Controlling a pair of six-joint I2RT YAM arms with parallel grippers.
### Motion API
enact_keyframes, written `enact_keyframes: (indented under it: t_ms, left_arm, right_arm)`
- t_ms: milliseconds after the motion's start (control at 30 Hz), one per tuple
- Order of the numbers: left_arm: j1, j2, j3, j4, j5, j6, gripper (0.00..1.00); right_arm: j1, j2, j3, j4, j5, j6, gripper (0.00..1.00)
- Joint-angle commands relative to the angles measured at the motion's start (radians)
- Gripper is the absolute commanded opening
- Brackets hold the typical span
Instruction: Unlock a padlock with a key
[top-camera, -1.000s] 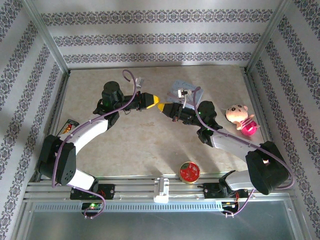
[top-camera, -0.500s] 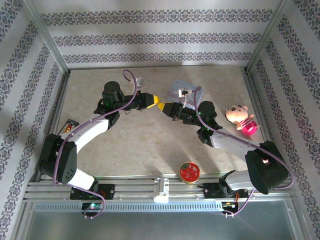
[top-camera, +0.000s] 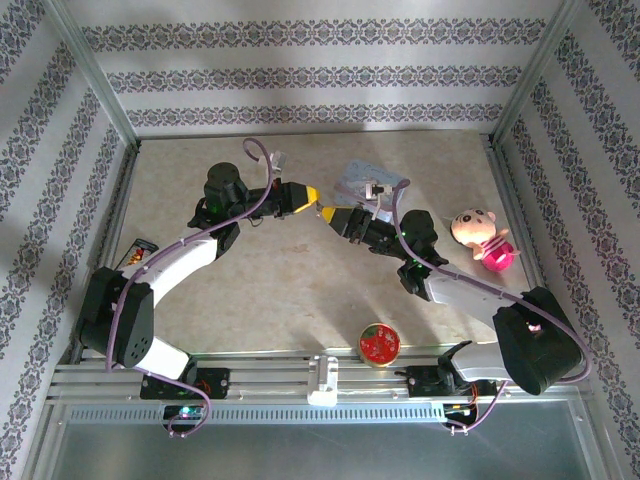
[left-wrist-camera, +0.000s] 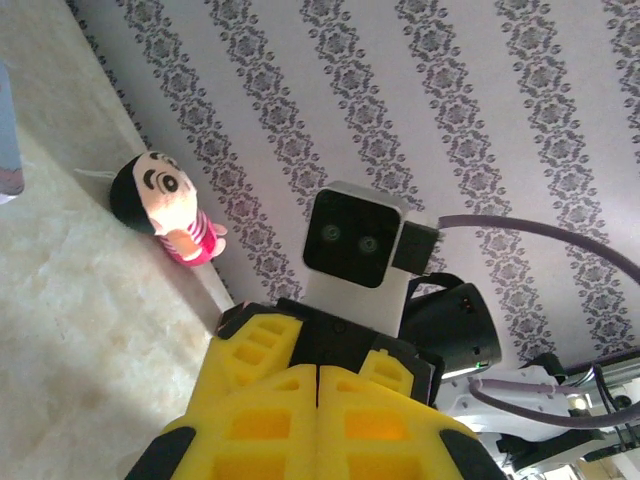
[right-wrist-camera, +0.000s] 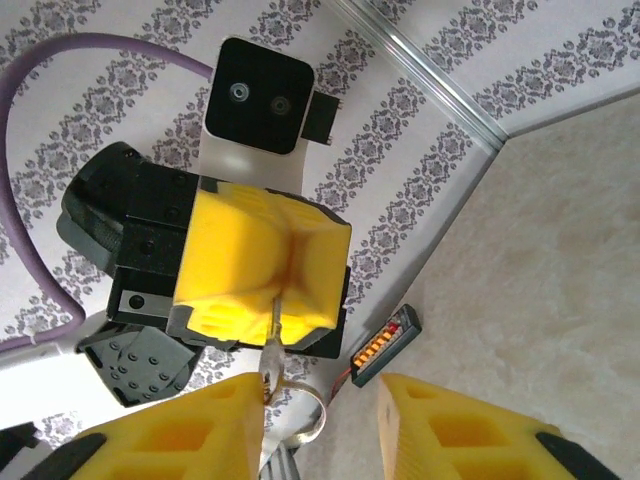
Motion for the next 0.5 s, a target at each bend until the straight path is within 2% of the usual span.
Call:
enact_keyframes:
  t_ms: [0,267,467]
  left_arm:
    - [-0.007,0.022,0.006,0.167,-0.005,-0.071,0.0]
    - [-0.007,0.027,0.004,0.172,0.002,-0.078,0.0]
    - [-0.008,0.022,-0.002,0.15,0.002,-0.066,0.0]
  right_arm:
    - [0.002,-0.011,-0.011,0.036,0.01,0.001,0.41]
    - [0.005,0.007,0.002,0.084,0.015,0.019,0.42]
    - [0.004,-0.001,0.009,0.099,0.018,0.021,0.49]
